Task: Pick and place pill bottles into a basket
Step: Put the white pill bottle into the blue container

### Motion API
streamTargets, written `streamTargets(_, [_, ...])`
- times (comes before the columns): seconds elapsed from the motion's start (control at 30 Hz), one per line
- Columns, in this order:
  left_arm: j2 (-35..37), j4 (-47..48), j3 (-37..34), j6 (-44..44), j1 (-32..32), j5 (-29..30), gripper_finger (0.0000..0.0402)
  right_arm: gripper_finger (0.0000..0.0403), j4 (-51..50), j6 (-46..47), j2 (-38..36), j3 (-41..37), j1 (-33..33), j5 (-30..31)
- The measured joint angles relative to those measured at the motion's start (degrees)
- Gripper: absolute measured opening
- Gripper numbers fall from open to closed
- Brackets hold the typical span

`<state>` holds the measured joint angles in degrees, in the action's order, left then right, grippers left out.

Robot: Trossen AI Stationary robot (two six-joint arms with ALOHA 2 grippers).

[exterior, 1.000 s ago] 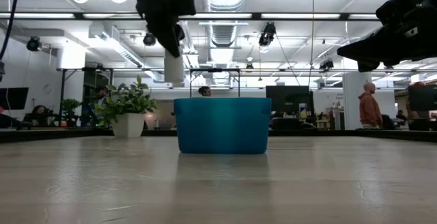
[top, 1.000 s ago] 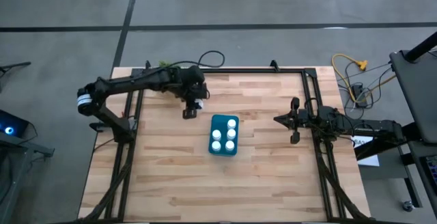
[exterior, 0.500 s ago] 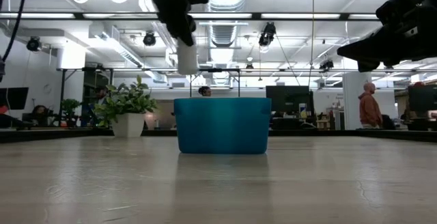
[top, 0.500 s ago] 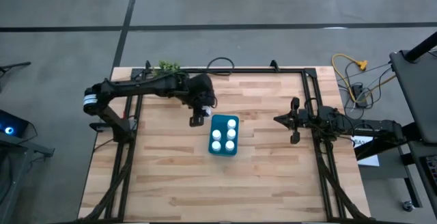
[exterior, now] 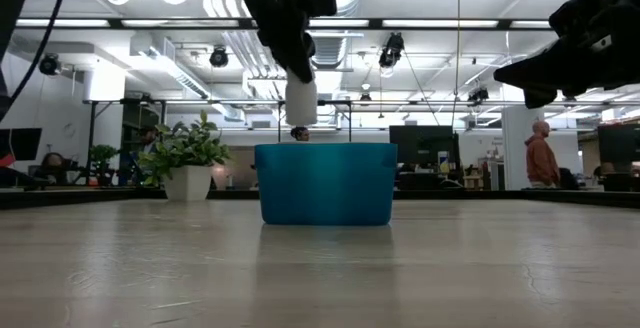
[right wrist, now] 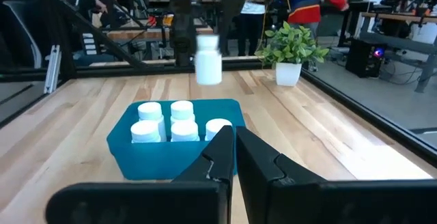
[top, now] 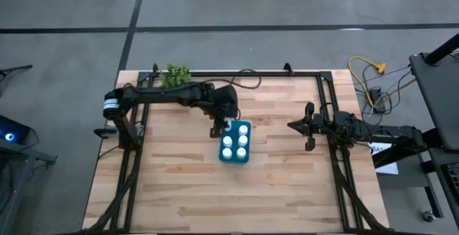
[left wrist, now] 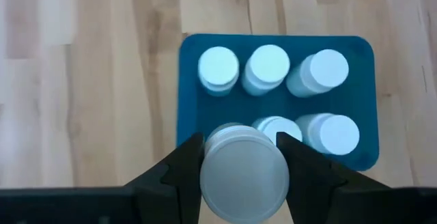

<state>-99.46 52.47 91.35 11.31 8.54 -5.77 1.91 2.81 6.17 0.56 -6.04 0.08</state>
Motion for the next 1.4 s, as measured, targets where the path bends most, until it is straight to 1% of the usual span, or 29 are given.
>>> streamTargets(0.23, [-3.5, -3.5, 0.0, -0.1, -1.9, -0.1, 0.0141, 0.0008, 0.0, 0.0, 0.0, 0.0, 0.0, 0.0])
streamTargets(0.6, [-7.6, -6.5, -0.1, 1.0, -1.8, 1.5, 0.0141, 0.0008, 0.0, 0.2, 0.0, 0.0, 0.0, 0.0])
streamTargets(0.8, [-10.5, -6.2, -0.2, 1.1, -1.8, 1.9, 0.0141, 0.0008, 0.0, 0.2, -0.1, 0.0, 0.0, 0.0])
streamTargets(0.93, [-11.8, -7.8, -1.0, 2.1, -1.7, 3.1, 0.0141, 0.0008, 0.0, 0.2, 0.0, 0.0, 0.0, 0.0])
streamTargets(1.23, [-12.7, -8.8, -3.6, 2.6, -1.6, 3.4, 0.0141, 0.0008, 0.0, 0.2, -0.1, 0.0, 0.0, 0.0])
streamTargets(1.4, [-12.7, -8.8, -3.8, 2.6, -1.5, 3.6, 0.0141, 0.0009, 0.0, 0.0, 0.0, 0.0, 0.0, 0.0])
